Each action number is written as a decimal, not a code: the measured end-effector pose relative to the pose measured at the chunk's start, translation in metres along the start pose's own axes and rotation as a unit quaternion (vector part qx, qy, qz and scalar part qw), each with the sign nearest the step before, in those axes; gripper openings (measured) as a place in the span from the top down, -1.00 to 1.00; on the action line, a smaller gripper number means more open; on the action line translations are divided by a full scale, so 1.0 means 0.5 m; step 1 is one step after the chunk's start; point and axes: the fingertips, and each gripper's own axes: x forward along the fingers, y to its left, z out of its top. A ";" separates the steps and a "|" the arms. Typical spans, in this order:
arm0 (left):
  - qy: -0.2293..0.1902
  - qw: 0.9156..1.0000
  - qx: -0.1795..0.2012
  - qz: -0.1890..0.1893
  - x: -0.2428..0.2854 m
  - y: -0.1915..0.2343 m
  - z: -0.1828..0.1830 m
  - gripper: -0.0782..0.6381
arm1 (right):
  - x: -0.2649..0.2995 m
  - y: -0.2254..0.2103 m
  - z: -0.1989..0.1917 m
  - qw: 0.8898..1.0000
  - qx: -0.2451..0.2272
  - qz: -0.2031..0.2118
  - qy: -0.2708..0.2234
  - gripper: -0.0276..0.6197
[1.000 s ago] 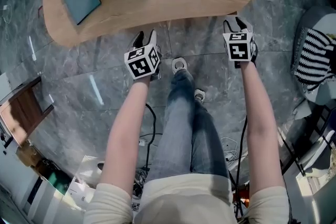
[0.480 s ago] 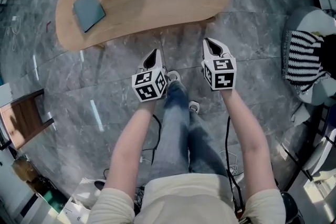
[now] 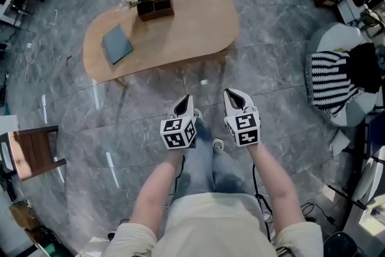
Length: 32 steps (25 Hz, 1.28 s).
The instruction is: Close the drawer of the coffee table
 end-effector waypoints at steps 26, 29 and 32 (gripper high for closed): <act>-0.047 0.997 0.039 -0.056 -0.357 -0.267 0.158 0.78 | -0.388 0.135 0.215 0.994 -0.005 0.022 -0.107 0.91; -0.051 0.996 0.040 -0.066 -0.372 -0.284 0.160 0.78 | -0.408 0.145 0.218 0.993 -0.010 0.028 -0.113 0.91; -0.055 0.995 0.044 -0.068 -0.381 -0.291 0.163 0.78 | -0.416 0.148 0.215 0.993 -0.009 0.029 -0.115 0.91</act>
